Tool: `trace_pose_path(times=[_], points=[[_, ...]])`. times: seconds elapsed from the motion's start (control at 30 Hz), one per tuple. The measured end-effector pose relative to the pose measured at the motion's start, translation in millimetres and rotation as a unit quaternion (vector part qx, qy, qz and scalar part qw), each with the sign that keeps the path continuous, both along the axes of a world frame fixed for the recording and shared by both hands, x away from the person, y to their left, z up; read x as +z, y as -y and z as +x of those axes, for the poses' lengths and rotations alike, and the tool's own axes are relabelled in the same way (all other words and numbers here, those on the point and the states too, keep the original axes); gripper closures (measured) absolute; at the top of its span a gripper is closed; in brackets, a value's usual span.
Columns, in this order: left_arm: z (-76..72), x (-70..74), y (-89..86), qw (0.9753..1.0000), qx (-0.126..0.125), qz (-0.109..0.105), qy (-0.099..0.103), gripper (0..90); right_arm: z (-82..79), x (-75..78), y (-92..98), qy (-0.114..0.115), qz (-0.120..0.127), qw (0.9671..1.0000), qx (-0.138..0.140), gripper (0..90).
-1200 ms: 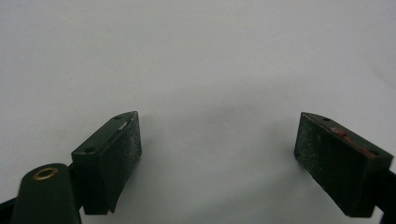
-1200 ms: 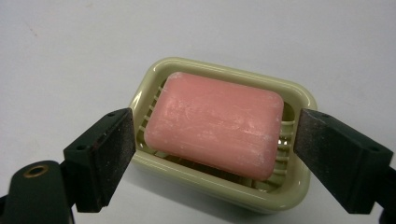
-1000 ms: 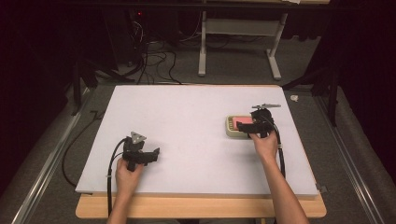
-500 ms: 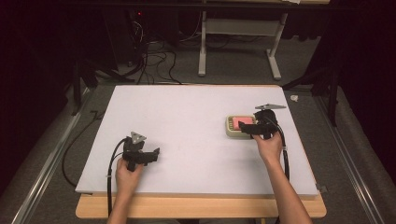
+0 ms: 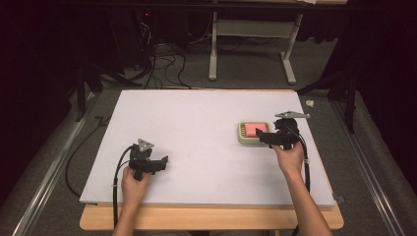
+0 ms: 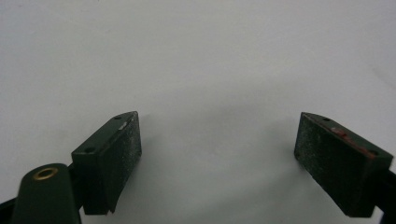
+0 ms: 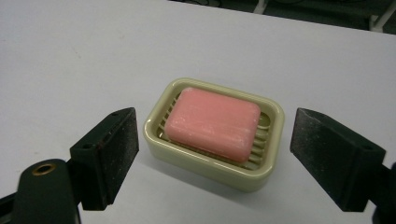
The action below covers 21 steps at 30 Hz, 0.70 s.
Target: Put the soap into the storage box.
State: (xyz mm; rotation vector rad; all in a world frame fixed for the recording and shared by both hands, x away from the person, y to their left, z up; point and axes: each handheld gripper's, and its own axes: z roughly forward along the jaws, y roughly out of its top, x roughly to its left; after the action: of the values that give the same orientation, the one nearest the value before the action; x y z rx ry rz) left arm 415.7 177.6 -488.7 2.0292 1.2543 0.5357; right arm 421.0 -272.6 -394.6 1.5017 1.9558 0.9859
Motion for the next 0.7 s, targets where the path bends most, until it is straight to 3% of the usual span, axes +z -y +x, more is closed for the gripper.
trace_pose_path(times=[0.7], points=[[0.0, 0.0, 0.0, 1.0000, 0.000, 0.000, 0.000, 15.4, -29.3, -0.9, 25.0, 0.022, 0.021, 0.9995, -0.005, 16.8]])
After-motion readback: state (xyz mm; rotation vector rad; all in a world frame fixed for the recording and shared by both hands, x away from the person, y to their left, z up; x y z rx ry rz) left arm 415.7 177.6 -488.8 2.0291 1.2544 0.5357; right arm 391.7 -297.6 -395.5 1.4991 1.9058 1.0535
